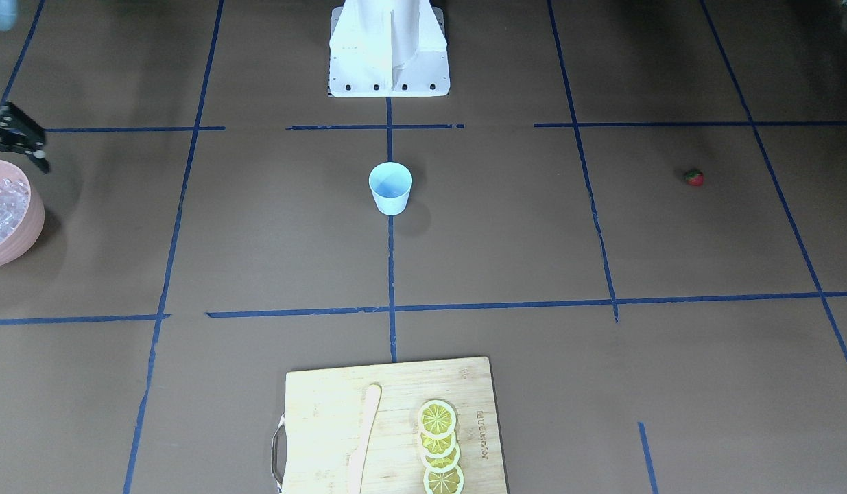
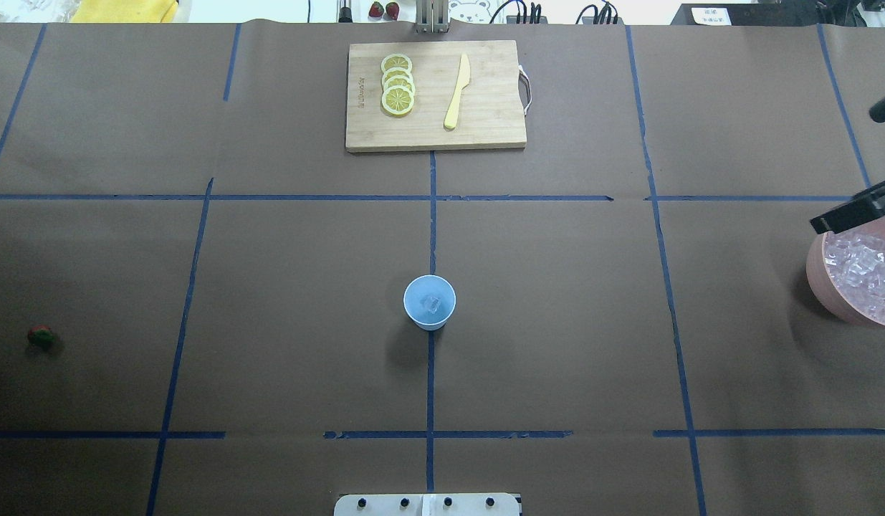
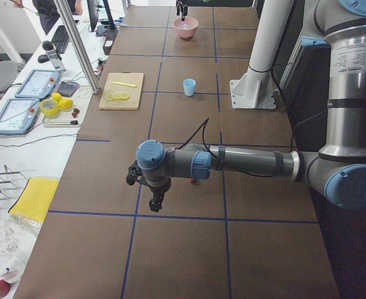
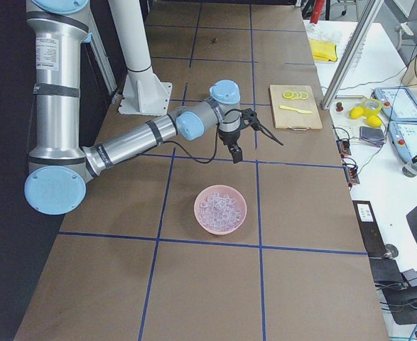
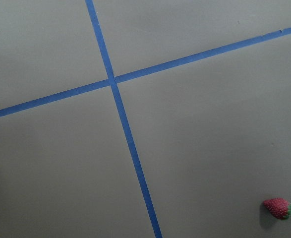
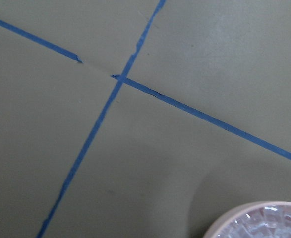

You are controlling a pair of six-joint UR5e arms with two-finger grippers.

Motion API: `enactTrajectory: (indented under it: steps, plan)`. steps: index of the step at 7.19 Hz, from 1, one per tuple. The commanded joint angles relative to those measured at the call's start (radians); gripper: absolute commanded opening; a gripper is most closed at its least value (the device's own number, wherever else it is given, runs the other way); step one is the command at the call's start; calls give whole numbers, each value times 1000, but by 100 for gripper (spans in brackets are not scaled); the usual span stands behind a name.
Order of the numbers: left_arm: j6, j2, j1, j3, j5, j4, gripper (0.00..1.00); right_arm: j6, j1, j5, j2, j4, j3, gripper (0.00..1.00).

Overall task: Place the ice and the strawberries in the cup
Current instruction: 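Lower the right gripper into the bowl of ice cubes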

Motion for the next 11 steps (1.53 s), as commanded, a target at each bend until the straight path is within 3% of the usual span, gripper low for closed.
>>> enactTrajectory:
  steps: [1,5,7,11]
  plan:
    - [0,1,0,-7,-1,0,100,-205,91,24,-72,4,-36,98]
    - [0,1,0,-10,-1,0,100,-270,118,18,-83,29,-120,96]
    - [0,4,-2,-13,-1,0,100,-209,93,18,-79,228,-251,96]
    - [0,4,-2,-13,-1,0,100,-126,-26,-22,-73,266,-267,93]
